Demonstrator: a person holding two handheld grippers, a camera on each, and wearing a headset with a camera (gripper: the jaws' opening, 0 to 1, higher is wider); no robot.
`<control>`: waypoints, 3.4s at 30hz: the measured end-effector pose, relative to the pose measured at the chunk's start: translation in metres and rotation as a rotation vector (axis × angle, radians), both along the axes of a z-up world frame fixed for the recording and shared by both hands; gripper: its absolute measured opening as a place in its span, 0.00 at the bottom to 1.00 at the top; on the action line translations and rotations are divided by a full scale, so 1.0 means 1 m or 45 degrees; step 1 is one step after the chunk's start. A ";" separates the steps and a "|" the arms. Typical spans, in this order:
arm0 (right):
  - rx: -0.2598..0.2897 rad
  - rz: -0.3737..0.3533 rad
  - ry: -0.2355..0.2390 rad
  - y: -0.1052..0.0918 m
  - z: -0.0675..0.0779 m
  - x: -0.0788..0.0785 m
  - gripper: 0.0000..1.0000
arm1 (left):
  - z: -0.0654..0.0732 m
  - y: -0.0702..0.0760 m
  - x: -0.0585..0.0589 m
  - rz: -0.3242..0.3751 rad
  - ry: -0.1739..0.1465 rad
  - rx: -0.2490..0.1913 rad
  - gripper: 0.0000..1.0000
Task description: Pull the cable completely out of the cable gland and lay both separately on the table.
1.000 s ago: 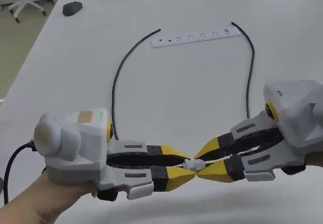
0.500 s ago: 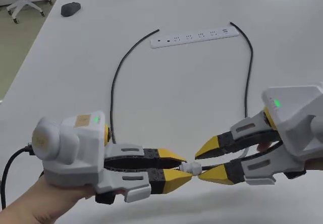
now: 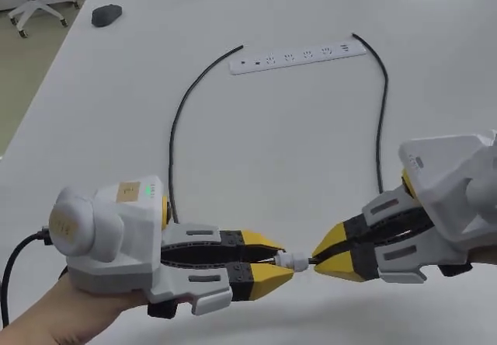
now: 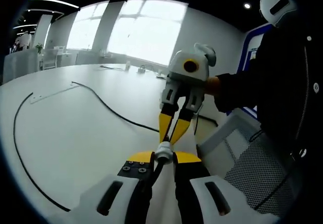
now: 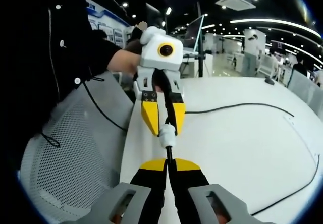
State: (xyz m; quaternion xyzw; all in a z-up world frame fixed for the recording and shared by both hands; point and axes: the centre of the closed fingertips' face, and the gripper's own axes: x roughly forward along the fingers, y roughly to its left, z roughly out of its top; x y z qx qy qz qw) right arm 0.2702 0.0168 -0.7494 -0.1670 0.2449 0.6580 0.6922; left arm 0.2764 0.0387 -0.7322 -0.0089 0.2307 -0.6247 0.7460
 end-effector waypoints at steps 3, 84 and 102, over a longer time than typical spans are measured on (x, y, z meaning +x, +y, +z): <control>-0.030 -0.039 -0.007 -0.014 -0.005 0.004 0.00 | -0.001 0.004 0.001 0.009 -0.004 0.004 0.15; -0.269 -0.488 0.003 -0.075 -0.019 0.030 0.00 | 0.006 0.031 0.016 0.105 -0.110 0.023 0.15; -0.503 -0.676 0.051 -0.141 -0.067 0.037 0.00 | -0.001 0.027 0.017 0.107 -0.109 0.069 0.15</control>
